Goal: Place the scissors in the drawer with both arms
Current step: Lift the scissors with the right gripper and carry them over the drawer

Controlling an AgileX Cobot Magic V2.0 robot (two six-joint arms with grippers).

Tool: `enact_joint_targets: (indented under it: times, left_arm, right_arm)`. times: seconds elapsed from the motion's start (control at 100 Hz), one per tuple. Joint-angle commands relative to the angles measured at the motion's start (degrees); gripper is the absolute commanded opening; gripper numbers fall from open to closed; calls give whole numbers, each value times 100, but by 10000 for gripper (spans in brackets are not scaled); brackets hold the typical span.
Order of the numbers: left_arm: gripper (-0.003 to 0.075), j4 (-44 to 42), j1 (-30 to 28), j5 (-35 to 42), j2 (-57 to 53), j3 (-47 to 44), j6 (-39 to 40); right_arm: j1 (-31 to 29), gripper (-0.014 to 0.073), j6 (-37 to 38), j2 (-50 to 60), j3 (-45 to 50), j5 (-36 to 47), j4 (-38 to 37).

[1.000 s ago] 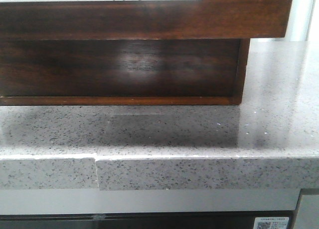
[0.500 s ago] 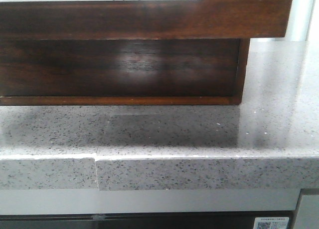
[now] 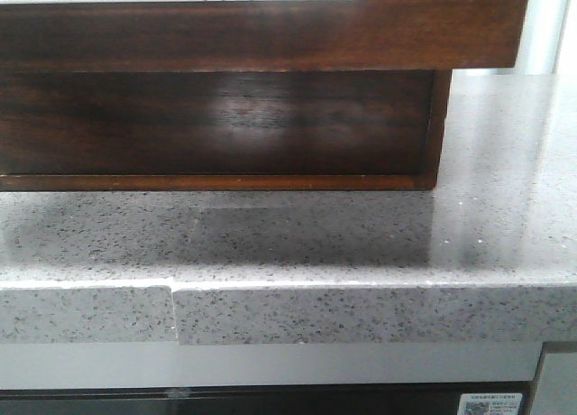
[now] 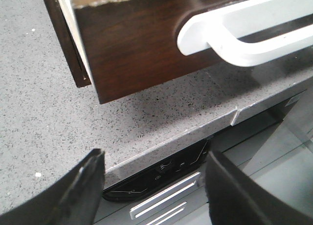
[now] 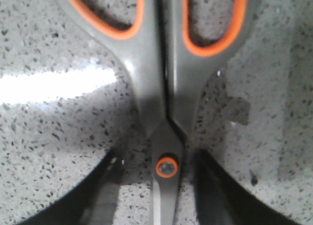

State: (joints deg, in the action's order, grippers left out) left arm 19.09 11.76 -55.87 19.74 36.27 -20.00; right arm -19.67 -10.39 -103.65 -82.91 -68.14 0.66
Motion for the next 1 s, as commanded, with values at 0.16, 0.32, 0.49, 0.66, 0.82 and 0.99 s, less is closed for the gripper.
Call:
enact_joint_targets:
  times: [0.16, 0.32, 0.49, 0.66, 0.82, 0.99]
  left_arm:
    - [419, 132, 57, 410, 63, 181, 60]
    - [419, 132, 57, 410, 63, 181, 60]
    - [419, 132, 57, 410, 63, 181, 60]
    - [419, 132, 57, 410, 63, 181, 60]
    - [419, 132, 57, 410, 63, 181, 60]
    - [419, 132, 57, 410, 63, 181, 60]
  right_arm:
    - [-25, 0, -140, 223, -172, -20, 6]
    - [-17, -33, -244, 233, -172, -33, 6]
    - [20, -33, -267, 433, -263, -62, 62]
    - [223, -33, -267, 1096, -536, -62, 87]
    - [575, -33, -273, 1928, -896, -73, 95]
    - [1092, -33, -281, 2776, -1361, -73, 121]
